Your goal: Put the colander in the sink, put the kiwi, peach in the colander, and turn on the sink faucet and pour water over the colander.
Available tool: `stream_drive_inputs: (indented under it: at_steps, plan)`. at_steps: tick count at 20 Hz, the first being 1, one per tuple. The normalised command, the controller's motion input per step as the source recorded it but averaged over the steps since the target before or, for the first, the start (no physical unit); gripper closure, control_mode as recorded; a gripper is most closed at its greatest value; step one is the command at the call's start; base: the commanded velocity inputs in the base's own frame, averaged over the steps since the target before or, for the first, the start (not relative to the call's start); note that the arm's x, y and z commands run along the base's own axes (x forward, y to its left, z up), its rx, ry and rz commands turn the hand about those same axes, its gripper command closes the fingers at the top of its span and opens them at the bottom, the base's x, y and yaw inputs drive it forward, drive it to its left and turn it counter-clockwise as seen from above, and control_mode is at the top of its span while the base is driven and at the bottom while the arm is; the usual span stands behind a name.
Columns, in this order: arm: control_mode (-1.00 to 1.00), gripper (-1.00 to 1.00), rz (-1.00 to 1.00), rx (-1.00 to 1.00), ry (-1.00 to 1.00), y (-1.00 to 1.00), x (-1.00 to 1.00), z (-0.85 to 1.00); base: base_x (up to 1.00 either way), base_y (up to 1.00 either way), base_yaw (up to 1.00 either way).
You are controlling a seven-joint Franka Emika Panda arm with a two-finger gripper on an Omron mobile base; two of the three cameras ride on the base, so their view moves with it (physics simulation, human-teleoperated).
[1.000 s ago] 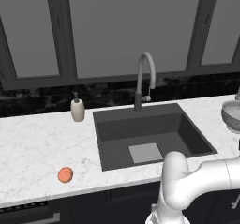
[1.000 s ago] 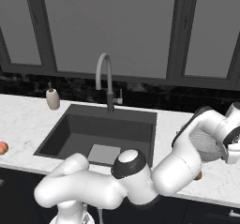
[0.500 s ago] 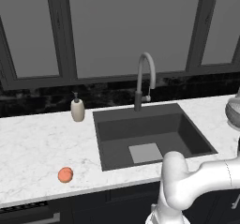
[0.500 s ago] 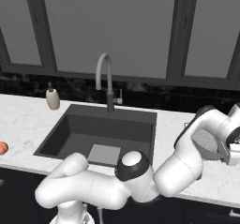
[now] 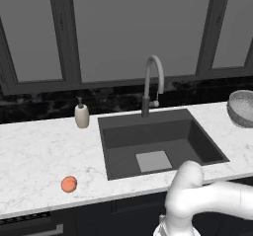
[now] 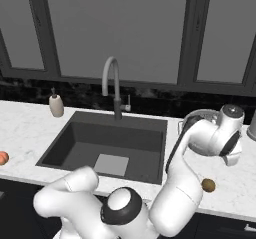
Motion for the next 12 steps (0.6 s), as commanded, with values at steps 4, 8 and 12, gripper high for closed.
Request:
stream_drive_inputs:
  at_steps: [4,8,12]
  plan:
    - [-1.0,1.0,0.02,-0.37,-0.2,0.92,-0.36,0.78,0.0,0.0,0.0]
    - [-1.0,1.0,0.1,-0.26,0.01,0.96,-0.03,1.0,0.0,0.0,0.0]
    - [-1.0,1.0,0.21,-0.07,0.16,0.8,0.0,1.0,0.0,0.0,0.0]
